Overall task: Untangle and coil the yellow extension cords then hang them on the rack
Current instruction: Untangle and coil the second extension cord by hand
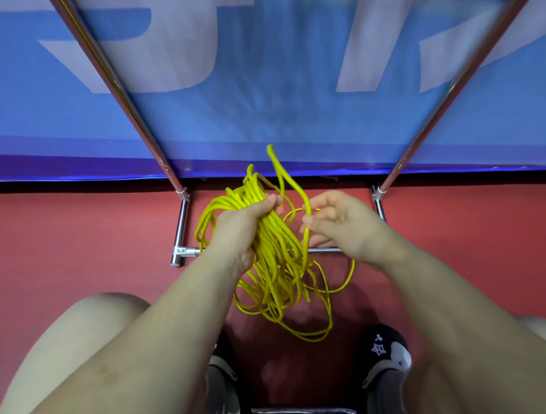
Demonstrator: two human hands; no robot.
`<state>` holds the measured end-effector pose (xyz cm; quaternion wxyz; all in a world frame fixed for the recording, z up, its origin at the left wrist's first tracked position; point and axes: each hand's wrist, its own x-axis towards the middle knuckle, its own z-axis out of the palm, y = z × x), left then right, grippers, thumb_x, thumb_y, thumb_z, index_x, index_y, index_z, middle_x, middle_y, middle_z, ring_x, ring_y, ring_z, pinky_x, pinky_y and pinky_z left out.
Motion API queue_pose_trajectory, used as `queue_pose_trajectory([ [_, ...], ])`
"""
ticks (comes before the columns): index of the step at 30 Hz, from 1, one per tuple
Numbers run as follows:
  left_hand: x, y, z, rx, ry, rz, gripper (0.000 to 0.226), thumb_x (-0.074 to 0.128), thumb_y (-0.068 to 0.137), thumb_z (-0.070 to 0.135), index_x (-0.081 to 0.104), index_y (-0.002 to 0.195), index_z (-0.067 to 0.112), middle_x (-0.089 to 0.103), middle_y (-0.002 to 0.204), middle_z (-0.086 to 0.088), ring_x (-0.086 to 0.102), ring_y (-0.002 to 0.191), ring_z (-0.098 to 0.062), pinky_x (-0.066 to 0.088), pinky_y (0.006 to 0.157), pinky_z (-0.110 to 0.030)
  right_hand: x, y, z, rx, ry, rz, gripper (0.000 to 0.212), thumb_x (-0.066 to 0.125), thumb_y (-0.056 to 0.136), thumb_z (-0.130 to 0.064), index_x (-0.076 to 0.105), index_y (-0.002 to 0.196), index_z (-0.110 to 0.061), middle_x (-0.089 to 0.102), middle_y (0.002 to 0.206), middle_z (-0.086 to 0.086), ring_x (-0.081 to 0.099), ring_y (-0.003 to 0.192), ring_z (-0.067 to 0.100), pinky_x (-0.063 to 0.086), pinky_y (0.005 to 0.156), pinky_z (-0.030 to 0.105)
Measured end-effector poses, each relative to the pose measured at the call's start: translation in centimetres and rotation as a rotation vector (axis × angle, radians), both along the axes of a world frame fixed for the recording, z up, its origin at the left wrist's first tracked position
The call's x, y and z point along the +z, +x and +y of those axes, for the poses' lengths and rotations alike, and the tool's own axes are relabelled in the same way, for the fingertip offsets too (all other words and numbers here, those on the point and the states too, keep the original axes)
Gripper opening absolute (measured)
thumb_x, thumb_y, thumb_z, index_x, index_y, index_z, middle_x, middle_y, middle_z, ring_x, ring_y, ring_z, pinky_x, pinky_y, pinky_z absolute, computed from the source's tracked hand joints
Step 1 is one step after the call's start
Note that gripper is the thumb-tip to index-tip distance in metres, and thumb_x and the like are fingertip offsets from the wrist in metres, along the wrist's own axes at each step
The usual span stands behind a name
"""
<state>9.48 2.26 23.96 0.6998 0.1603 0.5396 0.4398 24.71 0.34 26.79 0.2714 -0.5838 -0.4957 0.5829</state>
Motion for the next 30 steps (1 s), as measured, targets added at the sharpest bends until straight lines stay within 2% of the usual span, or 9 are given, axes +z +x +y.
queue_pose_trajectory([
  [4, 0.1, 0.4, -0.7, -0.145, 0.046, 0.094, 0.007, 0.064, 0.085, 0.007, 0.070, 0.082, 0.003, 0.069, 0.069, -0.005, 0.065, 0.056, -0.012, 0.054, 0.048, -0.026, 0.6, 0.5, 0.6, -0.256, -0.136, 0.224, 0.007, 0.053, 0.093, -0.011, 0.046, 0.093, -0.010, 0.057, 0.082, 0.005, 0.063, 0.064, 0.016, 0.055, 0.055, 0.022],
  [6, 0.0, 0.5, -0.9, -0.210, 0.064, 0.153, 0.013, 0.066, 0.083, 0.006, 0.073, 0.072, 0.007, 0.070, 0.068, -0.007, 0.066, 0.058, -0.015, 0.058, 0.056, -0.032, 0.5, 0.8, 0.9, -0.369, -0.200, 0.337, 0.009, 0.054, 0.093, -0.012, 0.048, 0.087, -0.010, 0.057, 0.080, 0.004, 0.066, 0.060, 0.014, 0.057, 0.054, 0.023],
  [8, 0.0, 0.5, -1.2, -0.285, 0.100, 0.228, 0.018, 0.069, 0.081, 0.007, 0.075, 0.064, 0.010, 0.071, 0.069, -0.009, 0.067, 0.062, -0.020, 0.058, 0.065, -0.037, 0.3, 1.1, 1.1, -0.469, -0.241, 0.401, 0.009, 0.055, 0.092, -0.012, 0.049, 0.094, -0.007, 0.058, 0.082, 0.006, 0.067, 0.054, 0.011, 0.056, 0.051, 0.023],
  [16, -0.1, 0.8, -1.8, -0.470, 0.170, 0.274, 0.003, 0.072, 0.079, 0.010, 0.071, 0.081, 0.012, 0.071, 0.079, -0.013, 0.068, 0.074, -0.030, 0.057, 0.066, -0.040, -0.3, 1.3, 1.4, -0.684, -0.302, 0.465, 0.010, 0.057, 0.091, -0.009, 0.054, 0.100, -0.004, 0.059, 0.085, 0.006, 0.066, 0.057, 0.014, 0.056, 0.049, 0.023],
  [19, -0.1, 1.0, -2.0, -0.525, 0.200, 0.267, 0.013, 0.075, 0.075, 0.006, 0.071, 0.086, 0.013, 0.071, 0.090, -0.016, 0.068, 0.086, -0.034, 0.056, 0.080, -0.049, -0.1, 1.6, 1.6, -0.704, -0.304, 0.467, 0.005, 0.057, 0.091, -0.011, 0.054, 0.090, -0.007, 0.059, 0.085, 0.005, 0.063, 0.071, 0.016, 0.055, 0.055, 0.025],
  [21, -0.3, 1.2, -2.1, -0.552, 0.222, 0.242, 0.022, 0.075, 0.072, 0.001, 0.071, 0.088, 0.014, 0.072, 0.095, -0.015, 0.068, 0.092, -0.032, 0.055, 0.085, -0.046, 0.2, 1.7, 1.6, -0.709, -0.287, 0.472, 0.012, 0.058, 0.090, -0.012, 0.054, 0.099, -0.005, 0.060, 0.086, 0.005, 0.063, 0.073, 0.015, 0.054, 0.054, 0.024],
  [25, -0.3, 1.5, -2.3, -0.532, 0.220, 0.240, 0.022, 0.072, 0.073, -0.003, 0.069, 0.083, 0.016, 0.071, 0.083, -0.008, 0.069, 0.078, -0.025, 0.057, 0.077, -0.039, 0.6, 1.4, 1.3, -0.608, -0.266, 0.332, 0.026, 0.060, 0.090, -0.025, 0.052, 0.108, -0.008, 0.063, 0.085, 0.005, 0.064, 0.069, 0.014, 0.056, 0.060, 0.026],
  [27, -0.2, 1.4, -2.2, -0.457, 0.178, 0.213, 0.017, 0.071, 0.075, -0.003, 0.070, 0.084, 0.011, 0.070, 0.082, -0.011, 0.068, 0.071, -0.023, 0.057, 0.073, -0.040, 0.5, 1.3, 1.1, -0.456, -0.221, 0.103, 0.025, 0.056, 0.091, -0.035, 0.054, 0.099, -0.011, 0.064, 0.085, 0.007, 0.065, 0.066, 0.016, 0.054, 0.066, 0.030],
  [30, -0.2, 1.1, -1.6, -0.295, 0.065, 0.161, 0.010, 0.069, 0.076, 0.000, 0.070, 0.086, 0.001, 0.069, 0.085, -0.019, 0.067, 0.069, -0.026, 0.056, 0.075, -0.047, -0.3, 0.8, 0.3, -0.099, -0.138, -0.215, 0.035, 0.051, 0.092, -0.041, 0.057, 0.095, -0.007, 0.062, 0.083, 0.008, 0.060, 0.061, 0.016, 0.048, 0.060, 0.027],
])
